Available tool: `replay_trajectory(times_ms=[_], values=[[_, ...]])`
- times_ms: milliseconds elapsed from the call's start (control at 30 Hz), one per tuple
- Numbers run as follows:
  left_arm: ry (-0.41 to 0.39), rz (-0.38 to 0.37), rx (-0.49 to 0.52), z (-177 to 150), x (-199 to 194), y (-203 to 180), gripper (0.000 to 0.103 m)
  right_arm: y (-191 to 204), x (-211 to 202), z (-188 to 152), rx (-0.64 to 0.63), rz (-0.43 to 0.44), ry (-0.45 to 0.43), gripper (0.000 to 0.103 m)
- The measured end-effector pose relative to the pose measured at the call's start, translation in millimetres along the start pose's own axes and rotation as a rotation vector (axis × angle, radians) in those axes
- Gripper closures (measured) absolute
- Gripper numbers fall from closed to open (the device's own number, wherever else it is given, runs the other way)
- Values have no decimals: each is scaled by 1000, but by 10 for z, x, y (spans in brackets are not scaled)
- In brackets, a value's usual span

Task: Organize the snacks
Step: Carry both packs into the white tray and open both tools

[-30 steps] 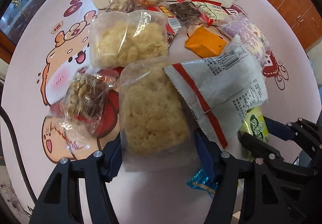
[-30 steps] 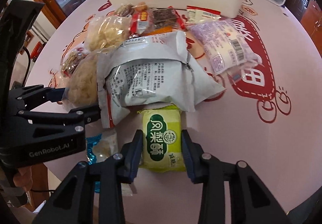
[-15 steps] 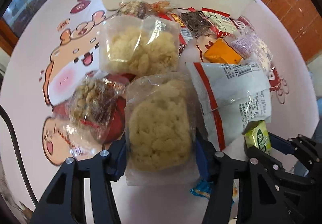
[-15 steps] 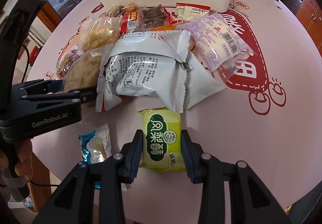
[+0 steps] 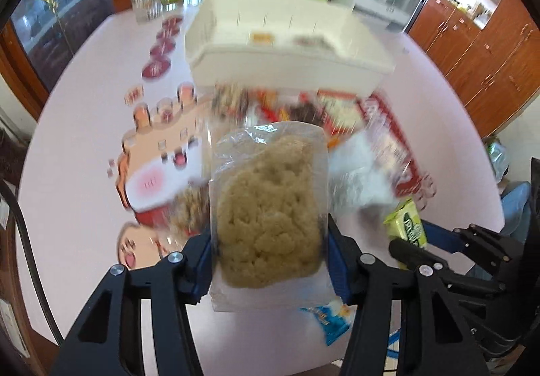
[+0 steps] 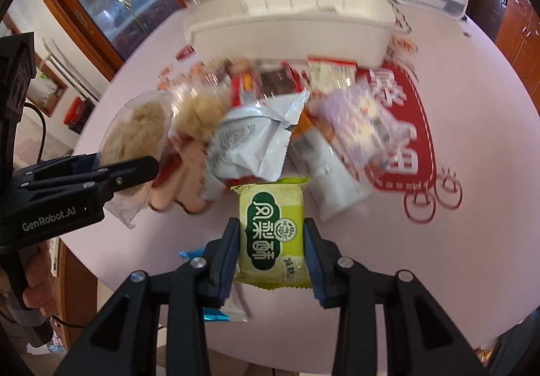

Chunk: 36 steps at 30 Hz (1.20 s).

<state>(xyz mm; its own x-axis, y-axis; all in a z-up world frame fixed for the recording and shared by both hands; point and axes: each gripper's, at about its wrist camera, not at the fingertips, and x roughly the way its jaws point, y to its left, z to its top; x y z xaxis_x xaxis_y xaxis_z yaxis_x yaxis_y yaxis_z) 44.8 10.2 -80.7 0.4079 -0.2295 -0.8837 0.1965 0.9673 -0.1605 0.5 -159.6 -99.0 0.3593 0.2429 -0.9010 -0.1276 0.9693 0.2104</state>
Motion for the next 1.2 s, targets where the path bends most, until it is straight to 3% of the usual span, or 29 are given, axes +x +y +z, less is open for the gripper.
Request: replay_trajectory(times_ms=[333,633,900,1200], values=[[-193,-1,61,698,-605,-98,48,108,-588,638,-32,29,-171,66],[-300,37,93,1457,-881,-11,48,28,-983,1415,-28,0,-308,66],[-358,74,124,2158,-851,55,48,-177,-1041,2214,67,-23,-376,66],[-332,92,143,2694,-410,102,48,-357,-629,2880,154,-39,-347,66]])
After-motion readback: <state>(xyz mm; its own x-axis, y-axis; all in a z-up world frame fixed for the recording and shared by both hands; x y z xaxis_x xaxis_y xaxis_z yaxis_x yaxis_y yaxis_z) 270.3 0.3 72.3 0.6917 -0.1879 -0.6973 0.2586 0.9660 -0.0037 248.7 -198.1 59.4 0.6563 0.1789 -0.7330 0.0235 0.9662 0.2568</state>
